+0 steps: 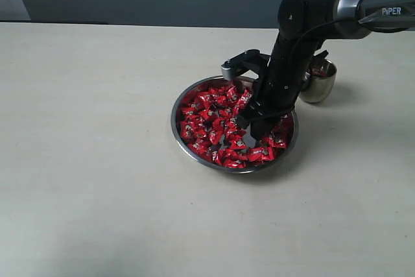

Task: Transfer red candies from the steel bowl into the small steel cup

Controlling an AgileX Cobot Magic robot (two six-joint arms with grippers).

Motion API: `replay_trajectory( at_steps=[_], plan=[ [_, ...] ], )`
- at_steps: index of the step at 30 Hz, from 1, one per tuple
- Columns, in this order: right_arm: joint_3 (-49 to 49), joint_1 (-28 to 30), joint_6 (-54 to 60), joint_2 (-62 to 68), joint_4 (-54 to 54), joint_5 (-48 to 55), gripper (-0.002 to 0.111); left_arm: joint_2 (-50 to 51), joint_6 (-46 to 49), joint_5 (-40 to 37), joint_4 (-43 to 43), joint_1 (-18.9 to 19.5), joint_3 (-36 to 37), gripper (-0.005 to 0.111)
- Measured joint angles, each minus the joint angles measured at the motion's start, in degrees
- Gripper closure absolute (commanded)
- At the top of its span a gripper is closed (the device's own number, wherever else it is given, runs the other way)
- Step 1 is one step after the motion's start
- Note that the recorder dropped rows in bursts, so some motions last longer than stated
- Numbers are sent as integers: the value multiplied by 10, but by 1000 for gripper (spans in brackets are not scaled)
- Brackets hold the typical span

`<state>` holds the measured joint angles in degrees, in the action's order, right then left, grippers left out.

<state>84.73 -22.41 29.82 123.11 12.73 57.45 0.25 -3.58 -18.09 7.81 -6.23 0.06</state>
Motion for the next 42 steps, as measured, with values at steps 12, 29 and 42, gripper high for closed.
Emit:
replay_trajectory(
  at_steps=[12,29,42],
  plan=[
    [4,0,-2,0,19,-17,78,0,0,0,0,0,0,106],
    [21,-1,-53,15,-36,20,77,0,0,0,0,0,0,106],
    [21,-1,-55,12,-40,34,77,0,0,0,0,0,0,106]
  ],
)
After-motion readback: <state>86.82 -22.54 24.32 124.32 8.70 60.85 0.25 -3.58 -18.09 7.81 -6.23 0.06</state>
